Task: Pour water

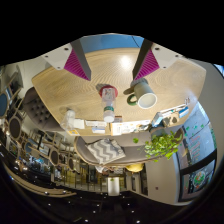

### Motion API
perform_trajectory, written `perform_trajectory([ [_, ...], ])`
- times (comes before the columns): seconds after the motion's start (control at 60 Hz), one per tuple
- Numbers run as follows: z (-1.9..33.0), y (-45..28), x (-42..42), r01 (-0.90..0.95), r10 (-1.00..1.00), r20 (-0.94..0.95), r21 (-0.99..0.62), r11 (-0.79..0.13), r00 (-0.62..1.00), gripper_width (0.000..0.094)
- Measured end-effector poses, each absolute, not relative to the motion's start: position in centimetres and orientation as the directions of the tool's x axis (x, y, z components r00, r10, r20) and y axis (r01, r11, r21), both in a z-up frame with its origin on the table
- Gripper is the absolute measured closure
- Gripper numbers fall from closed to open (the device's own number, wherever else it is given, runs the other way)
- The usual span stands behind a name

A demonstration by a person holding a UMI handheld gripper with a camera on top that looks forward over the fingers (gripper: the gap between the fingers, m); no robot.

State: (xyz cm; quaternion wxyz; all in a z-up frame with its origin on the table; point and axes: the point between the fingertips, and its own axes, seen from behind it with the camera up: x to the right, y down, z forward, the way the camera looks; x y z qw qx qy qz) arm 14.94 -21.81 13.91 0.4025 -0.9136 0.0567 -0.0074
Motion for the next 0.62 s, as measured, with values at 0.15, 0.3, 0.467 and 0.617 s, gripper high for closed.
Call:
perform_trajectory([
  [0.15,16.9,-25.6,13.7,-0.088,-0.104,-0.024,-0.73,-0.677,0.994,0.0079],
  [0.3,18.5,-26.7,13.7,-0.067,-0.107,0.007,-0.744,-0.665,0.994,0.008],
  [0.467,18.7,-26.9,13.7,-0.054,-0.082,0.002,-0.741,-0.67,0.997,0.0078],
  [0.617,18.9,-26.7,13.9,-0.005,-0.034,0.023,-0.752,-0.659,0.999,0.0078],
])
